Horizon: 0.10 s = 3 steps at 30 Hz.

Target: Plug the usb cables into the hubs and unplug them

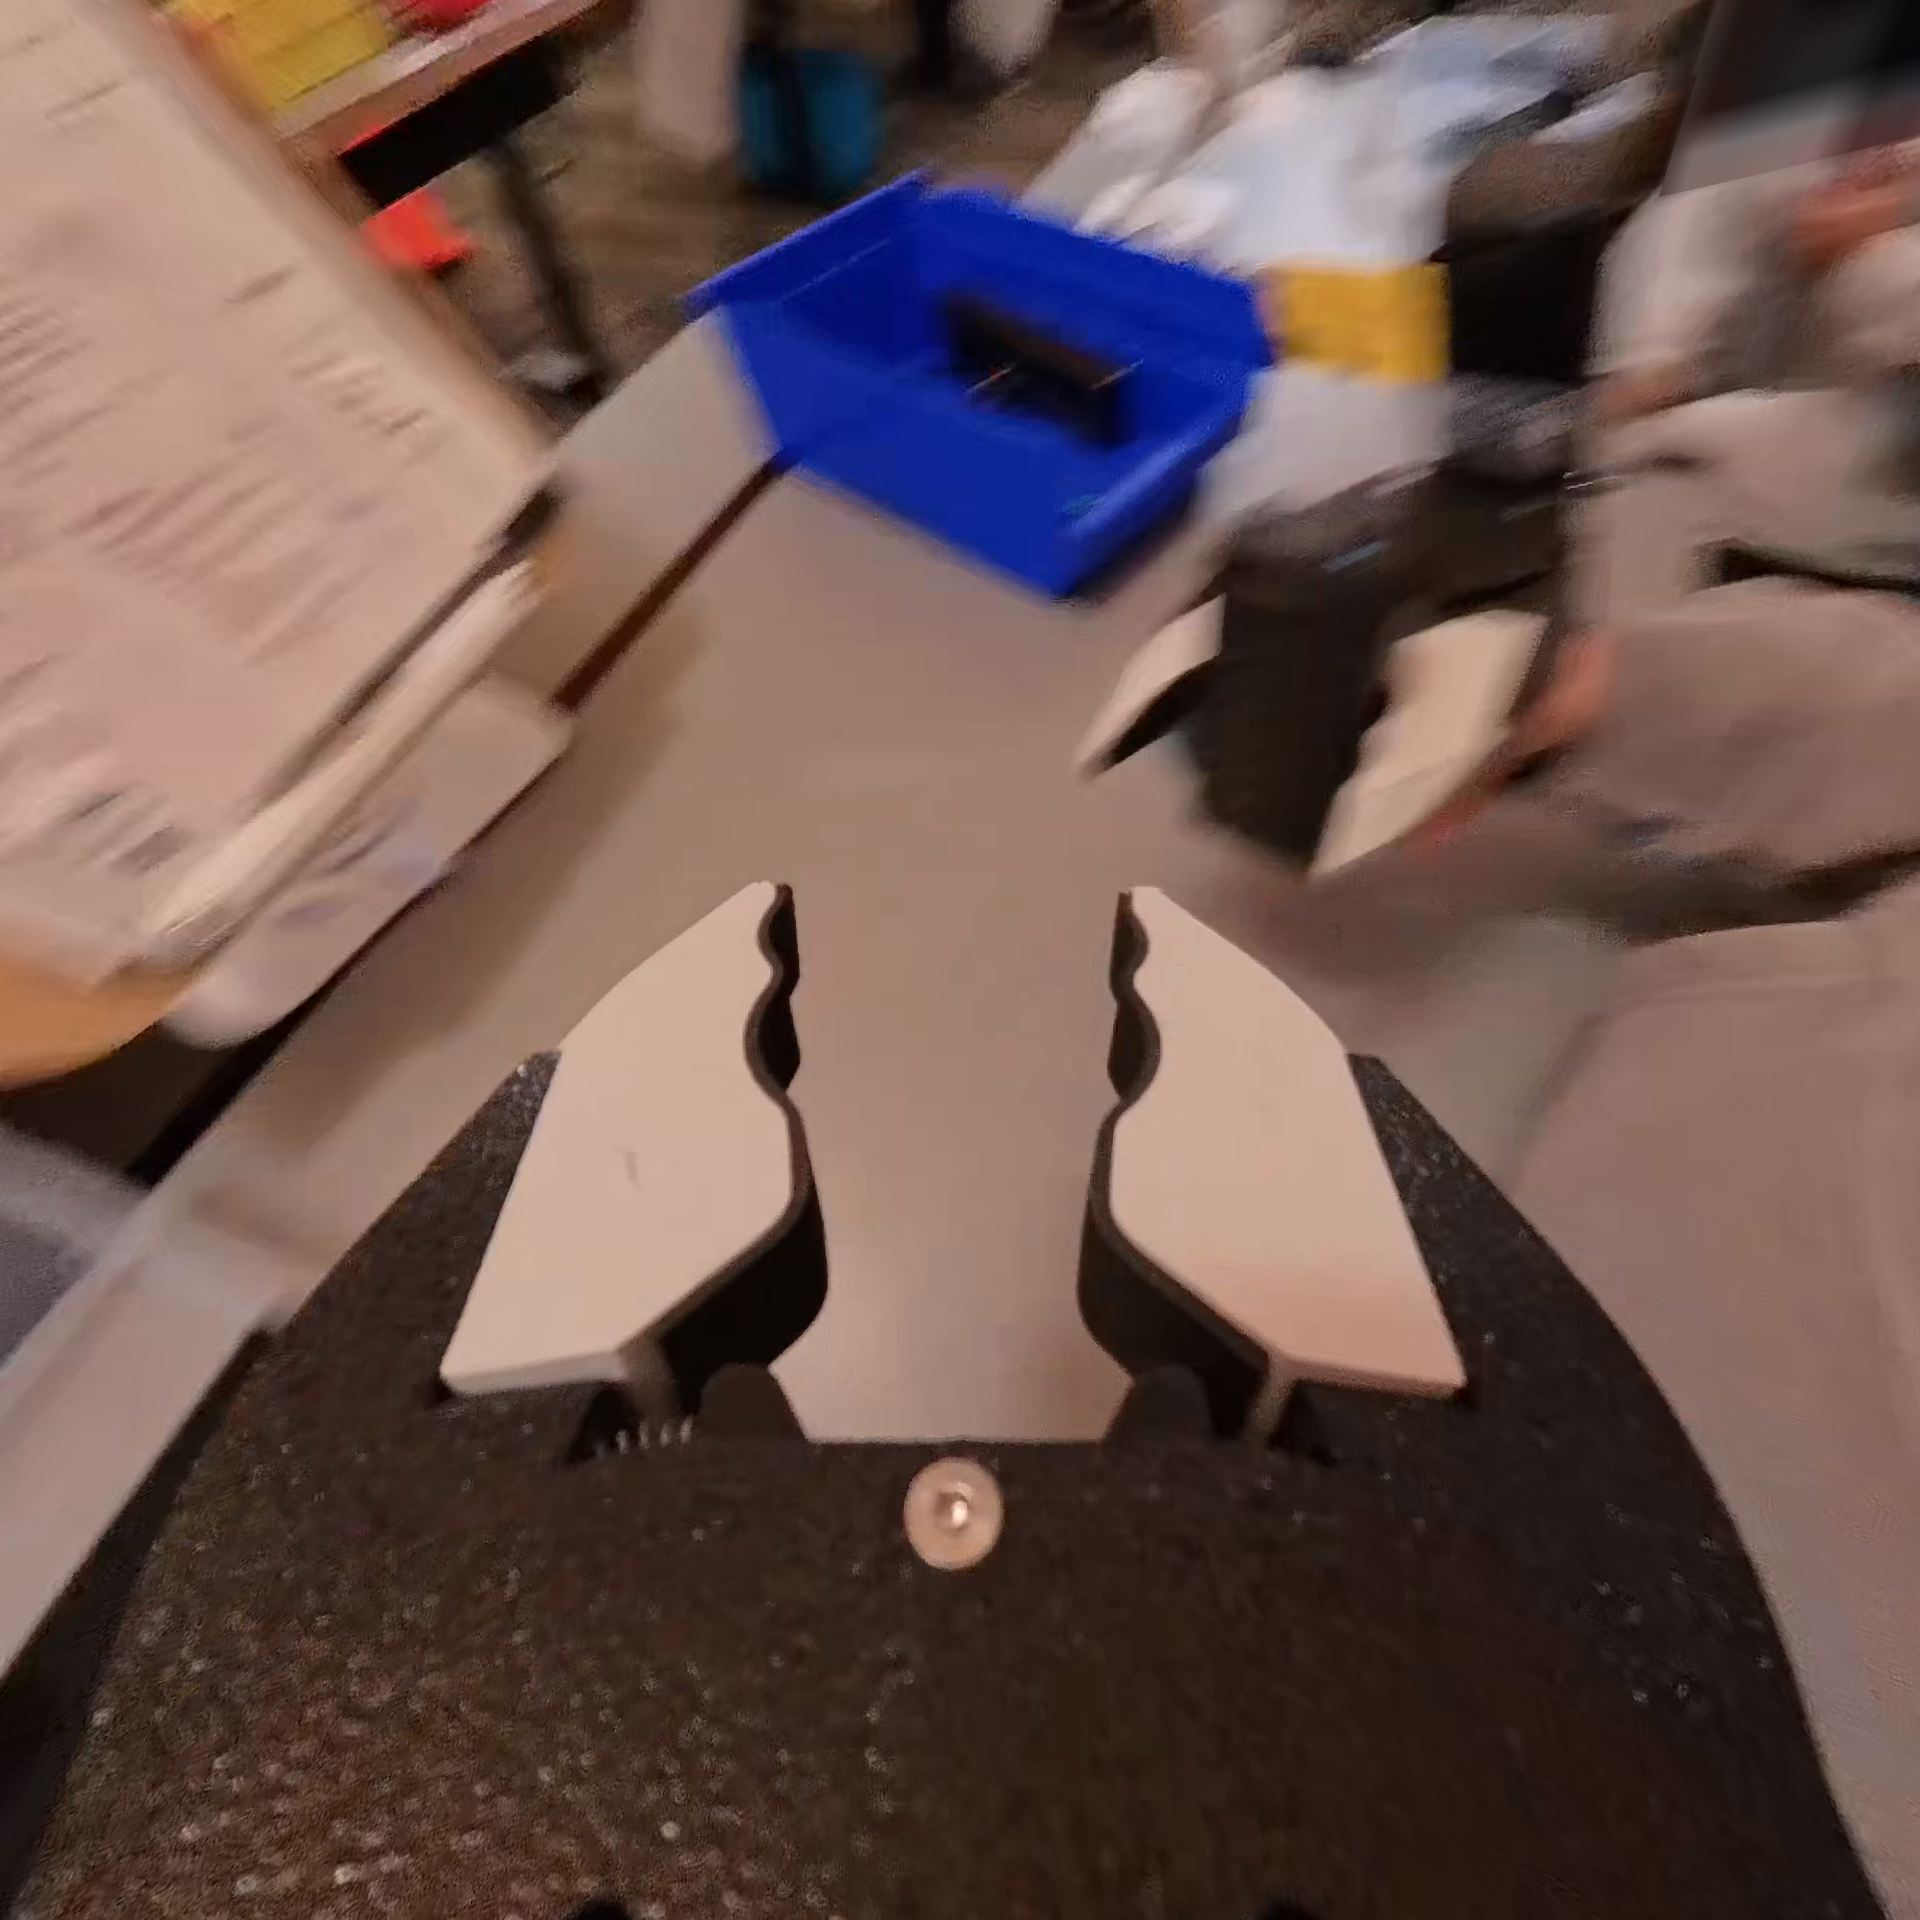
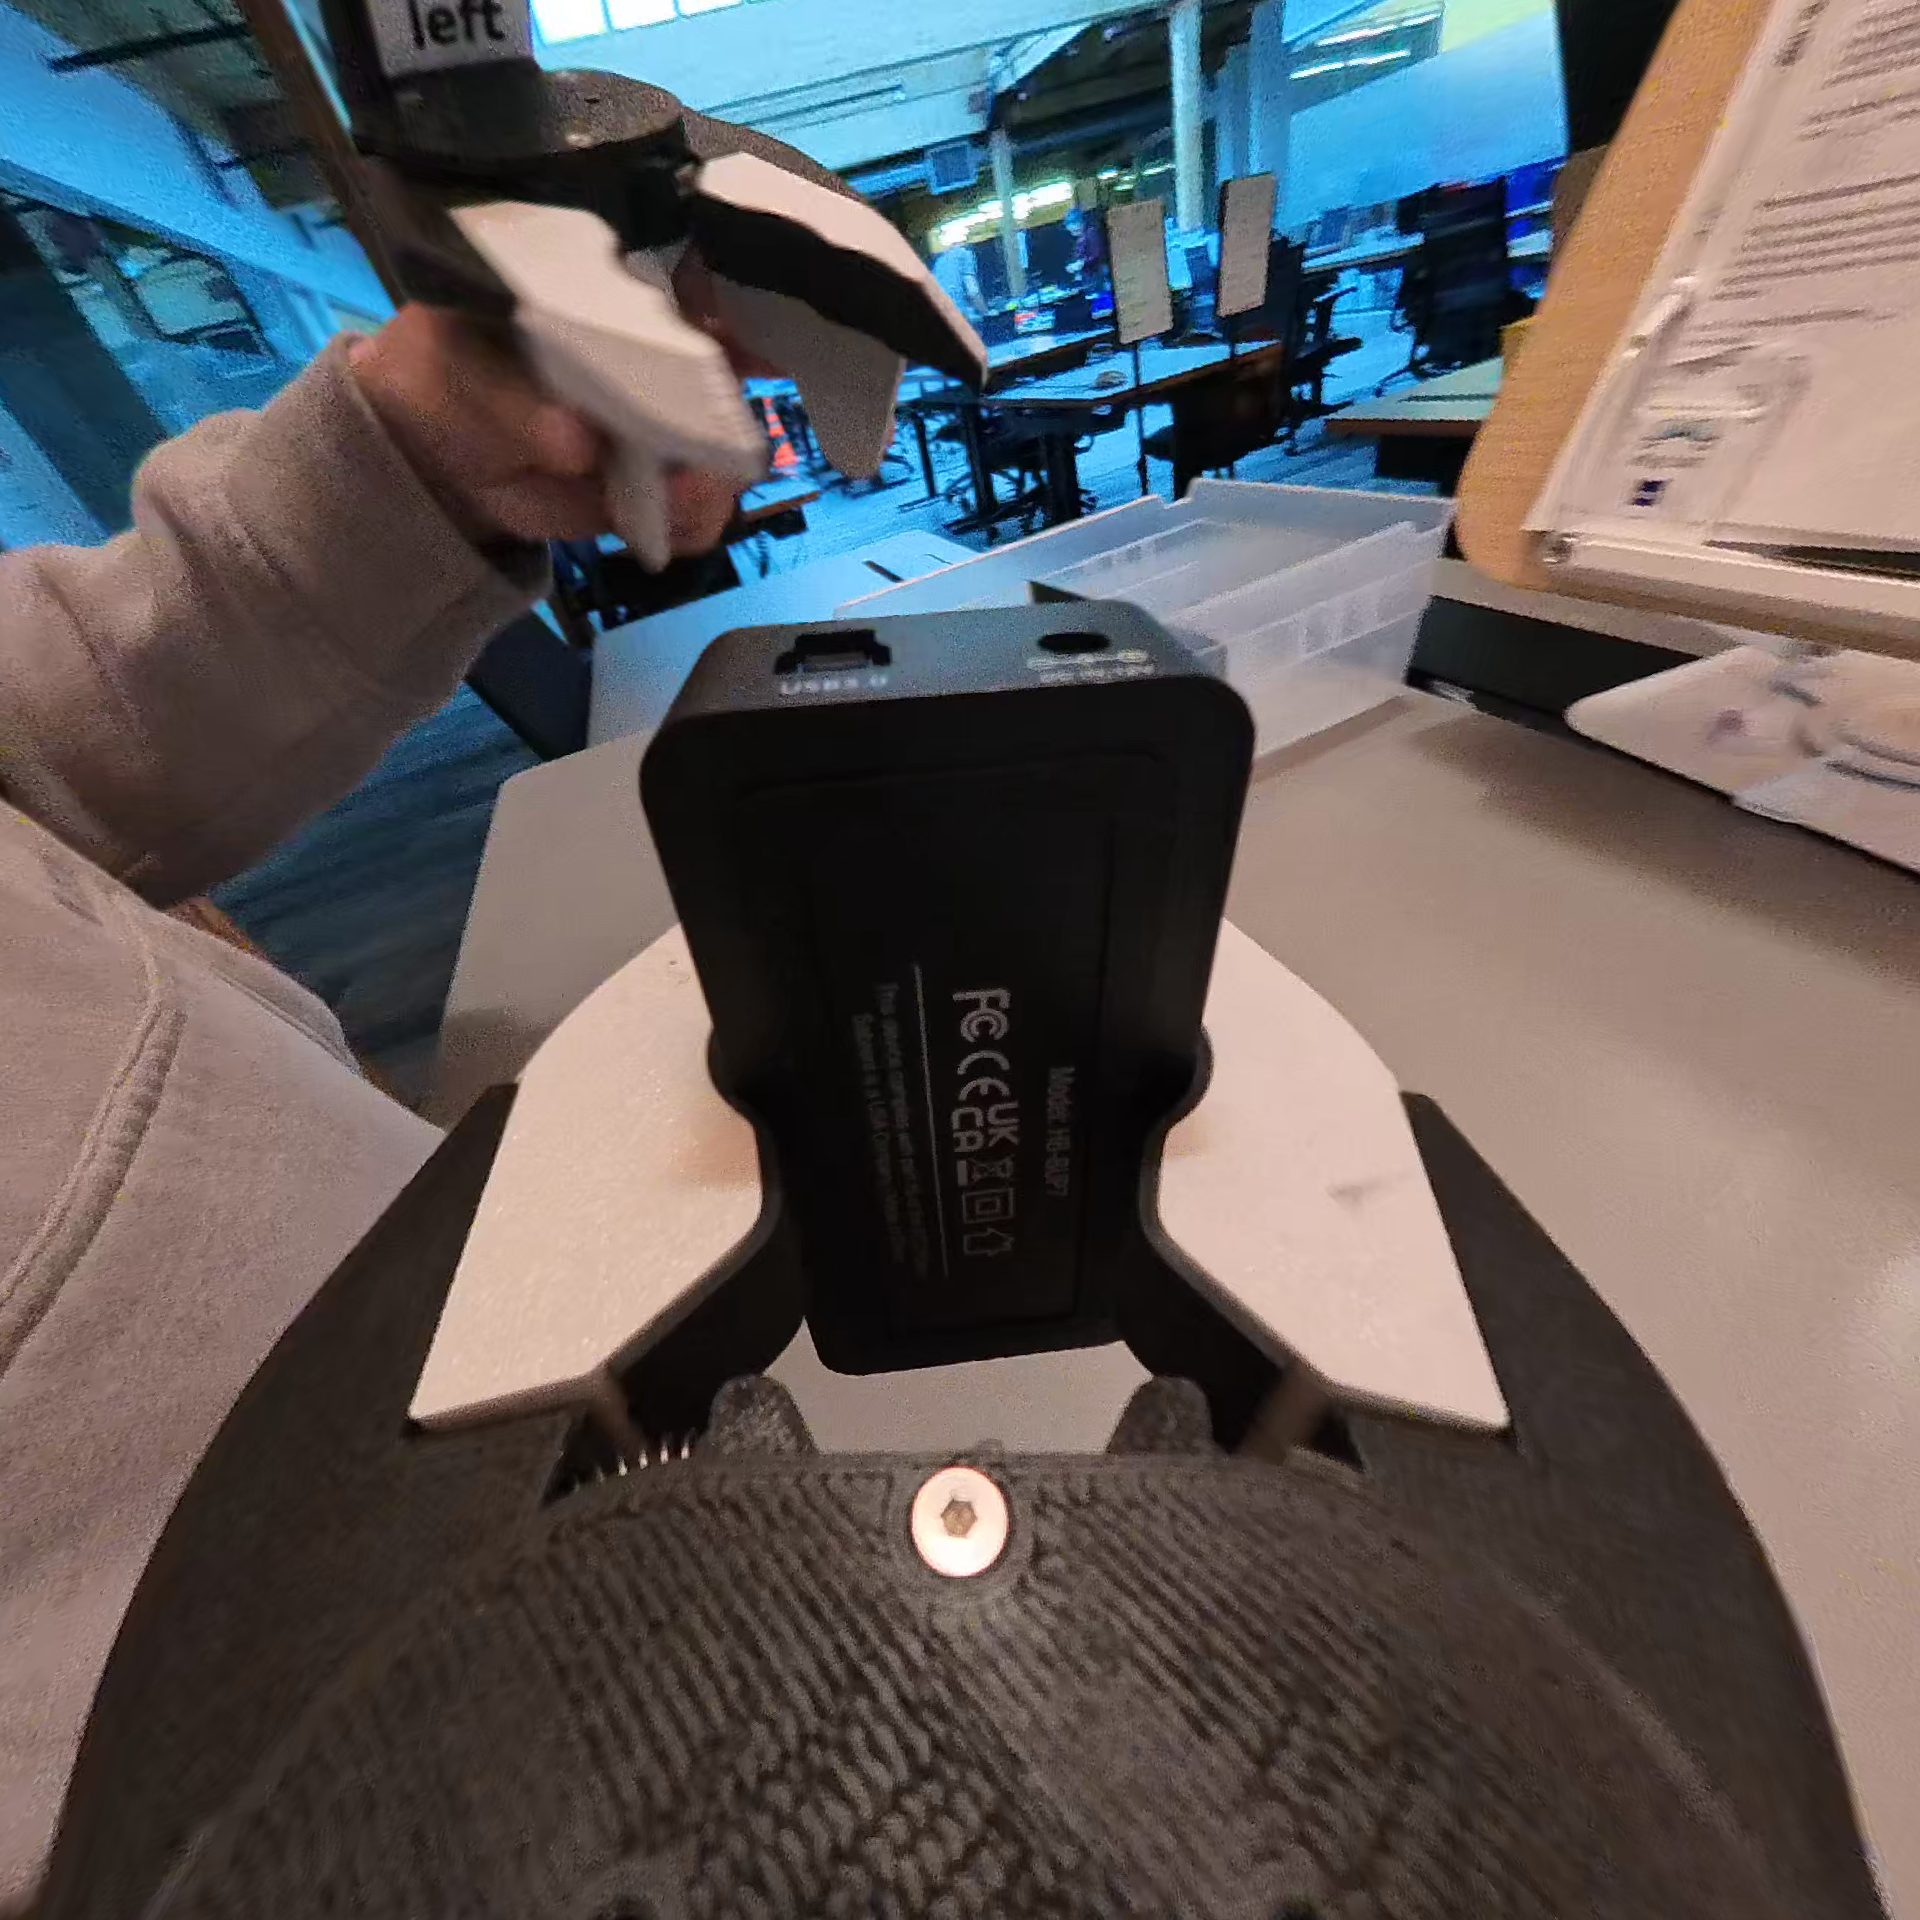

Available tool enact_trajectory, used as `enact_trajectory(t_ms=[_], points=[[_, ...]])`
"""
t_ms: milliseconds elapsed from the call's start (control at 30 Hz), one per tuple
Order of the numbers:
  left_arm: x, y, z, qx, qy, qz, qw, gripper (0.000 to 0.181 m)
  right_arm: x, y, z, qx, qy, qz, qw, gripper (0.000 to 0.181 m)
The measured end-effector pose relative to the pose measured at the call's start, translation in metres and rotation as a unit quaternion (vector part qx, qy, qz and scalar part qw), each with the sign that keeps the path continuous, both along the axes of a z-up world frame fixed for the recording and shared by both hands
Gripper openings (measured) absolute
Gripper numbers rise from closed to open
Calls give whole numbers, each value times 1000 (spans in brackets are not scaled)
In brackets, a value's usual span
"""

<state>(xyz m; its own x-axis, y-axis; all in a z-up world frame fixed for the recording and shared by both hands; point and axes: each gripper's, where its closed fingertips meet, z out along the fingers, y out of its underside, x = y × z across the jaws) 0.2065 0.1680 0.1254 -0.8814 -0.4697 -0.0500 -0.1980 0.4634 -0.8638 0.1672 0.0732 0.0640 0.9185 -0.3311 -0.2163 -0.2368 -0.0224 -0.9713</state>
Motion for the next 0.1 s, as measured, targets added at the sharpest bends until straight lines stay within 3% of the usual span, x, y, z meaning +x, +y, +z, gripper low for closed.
enact_trajectory(t_ms=[100], points=[[47, 104, -28, 118, 31, 145, 982, 51, 3, -26, 2, 7, -2, -31, 999, 76]])
